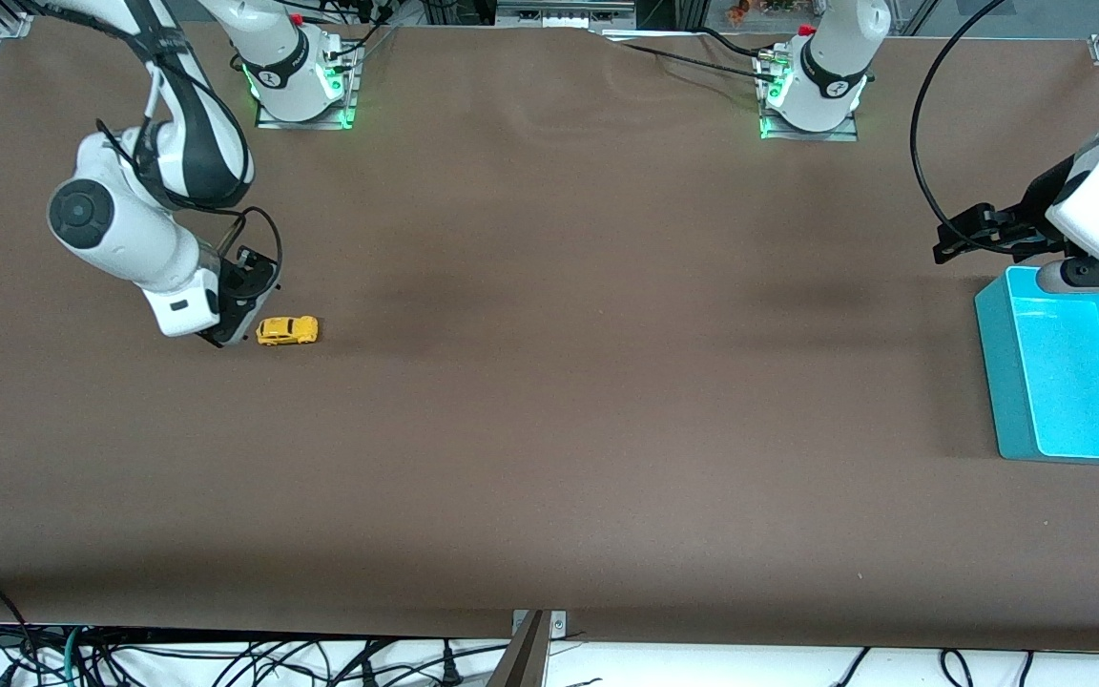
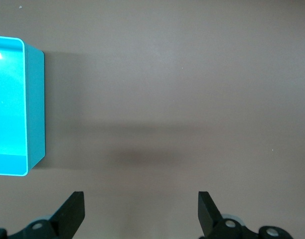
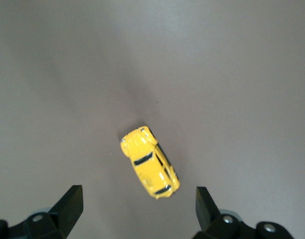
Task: Wind and store yellow beetle car
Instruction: 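Move the right gripper over the yellow toy car and lower, then close the right gripper on the yellow car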
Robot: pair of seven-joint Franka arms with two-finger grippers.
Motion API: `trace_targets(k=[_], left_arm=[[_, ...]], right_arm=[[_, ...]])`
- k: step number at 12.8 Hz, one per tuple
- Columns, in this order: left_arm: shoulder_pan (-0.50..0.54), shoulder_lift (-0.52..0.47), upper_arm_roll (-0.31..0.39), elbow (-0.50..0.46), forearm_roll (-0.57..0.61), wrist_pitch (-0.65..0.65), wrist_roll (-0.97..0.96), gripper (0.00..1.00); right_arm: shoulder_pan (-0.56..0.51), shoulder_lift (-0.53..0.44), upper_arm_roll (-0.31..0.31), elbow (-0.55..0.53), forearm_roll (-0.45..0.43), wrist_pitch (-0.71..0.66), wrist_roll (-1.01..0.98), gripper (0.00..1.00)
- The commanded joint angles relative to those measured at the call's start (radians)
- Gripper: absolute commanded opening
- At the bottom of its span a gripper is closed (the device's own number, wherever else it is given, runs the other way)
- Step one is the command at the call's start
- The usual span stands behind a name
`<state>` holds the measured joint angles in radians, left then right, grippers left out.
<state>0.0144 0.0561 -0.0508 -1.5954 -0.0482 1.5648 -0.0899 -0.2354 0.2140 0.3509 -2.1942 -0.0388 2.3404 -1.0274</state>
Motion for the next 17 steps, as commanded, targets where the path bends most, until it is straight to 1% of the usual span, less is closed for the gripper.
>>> trace_targets(k=[1,2,4,5,8,9,10,11,12,14,15,16,17], left_arm=[[0.001,0.008,0.002,0.015,-0.019,-0.003,0.022,1.00],[0.001,0.011,0.002,0.015,-0.019,-0.003,0.022,1.00],[0.002,0.011,0.002,0.018,-0.019,-0.003,0.022,1.00],[0.002,0.014,0.002,0.031,-0.021,-0.005,0.022,1.00],[0.004,0.024,0.002,0.035,-0.021,-0.005,0.024,1.00],[0.004,0.024,0.002,0.035,-0.021,-0.005,0.024,1.00],[0.004,0.024,0.002,0.035,-0.021,-0.005,0.024,1.00],[0.004,0.024,0.002,0.035,-0.021,-0.005,0.024,1.00],[0.006,0.024,0.002,0.035,-0.021,-0.005,0.024,1.00],[0.006,0.024,0.002,0.035,-0.021,-0.005,0.024,1.00],[0.006,0.024,0.002,0.035,-0.021,-0.005,0.024,1.00],[0.006,0.024,0.002,0.035,-0.021,-0.005,0.024,1.00],[0.006,0.024,0.002,0.035,-0.021,-0.005,0.022,1.00]], right_arm=[[-0.005,0.047,0.005,-0.025,-0.024,0.086,-0.140,1.00],[-0.007,0.060,0.005,-0.045,-0.024,0.118,-0.178,1.00],[-0.015,0.070,0.003,-0.125,-0.024,0.230,-0.253,1.00],[-0.027,0.076,0.003,-0.148,-0.024,0.272,-0.296,1.00],[-0.042,0.117,0.002,-0.150,-0.024,0.339,-0.419,1.00],[-0.050,0.132,0.002,-0.150,-0.023,0.361,-0.454,0.98],[-0.054,0.136,0.002,-0.150,-0.023,0.365,-0.461,0.94],[-0.055,0.137,0.002,-0.150,-0.024,0.367,-0.462,0.84],[-0.055,0.139,0.002,-0.150,-0.024,0.375,-0.462,0.68],[-0.056,0.146,0.002,-0.150,-0.024,0.376,-0.462,0.41],[-0.056,0.149,0.002,-0.148,-0.023,0.376,-0.462,0.29],[-0.056,0.151,0.002,-0.148,-0.024,0.376,-0.462,0.19],[-0.056,0.154,0.000,-0.148,-0.024,0.378,-0.462,0.14]])
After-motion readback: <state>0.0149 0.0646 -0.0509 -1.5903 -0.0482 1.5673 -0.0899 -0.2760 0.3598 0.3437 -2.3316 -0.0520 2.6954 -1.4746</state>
